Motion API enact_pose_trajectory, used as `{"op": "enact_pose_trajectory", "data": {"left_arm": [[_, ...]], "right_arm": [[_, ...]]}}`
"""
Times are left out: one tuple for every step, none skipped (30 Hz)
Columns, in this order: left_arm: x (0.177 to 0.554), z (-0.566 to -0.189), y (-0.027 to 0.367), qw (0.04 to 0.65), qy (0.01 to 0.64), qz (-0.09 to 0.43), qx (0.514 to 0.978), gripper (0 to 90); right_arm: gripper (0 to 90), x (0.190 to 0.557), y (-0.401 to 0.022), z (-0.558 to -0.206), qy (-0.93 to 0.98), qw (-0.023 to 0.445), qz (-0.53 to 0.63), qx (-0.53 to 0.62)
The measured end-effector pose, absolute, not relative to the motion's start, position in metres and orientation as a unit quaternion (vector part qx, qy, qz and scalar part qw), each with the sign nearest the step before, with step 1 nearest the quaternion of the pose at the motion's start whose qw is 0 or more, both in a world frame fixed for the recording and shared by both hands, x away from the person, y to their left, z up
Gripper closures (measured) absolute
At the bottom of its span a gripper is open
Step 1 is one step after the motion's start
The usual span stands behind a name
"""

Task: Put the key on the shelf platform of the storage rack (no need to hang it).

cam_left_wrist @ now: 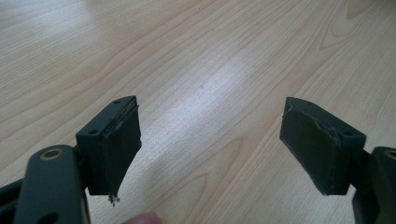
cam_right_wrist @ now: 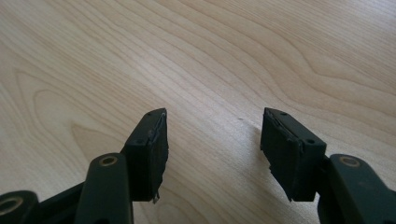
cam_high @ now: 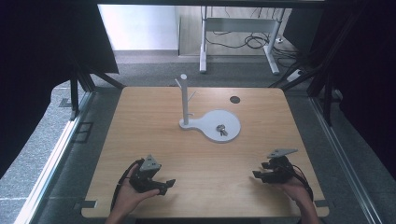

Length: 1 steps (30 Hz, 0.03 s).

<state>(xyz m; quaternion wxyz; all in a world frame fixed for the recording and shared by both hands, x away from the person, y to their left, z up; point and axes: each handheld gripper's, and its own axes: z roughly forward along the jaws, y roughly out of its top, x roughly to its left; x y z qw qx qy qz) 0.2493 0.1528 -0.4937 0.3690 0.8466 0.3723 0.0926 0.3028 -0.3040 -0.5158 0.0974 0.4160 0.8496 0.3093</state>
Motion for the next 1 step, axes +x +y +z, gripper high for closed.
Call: {"op": "enact_pose_trajectory", "data": {"left_arm": [[0.2493,-0.4935,0.1531,0.369,0.373,0.093,0.846,20.7]], "right_arm": [[41.0,0.3032,-0.3044,-0.5166,0.848,0.1,0.308,0.419]]}}
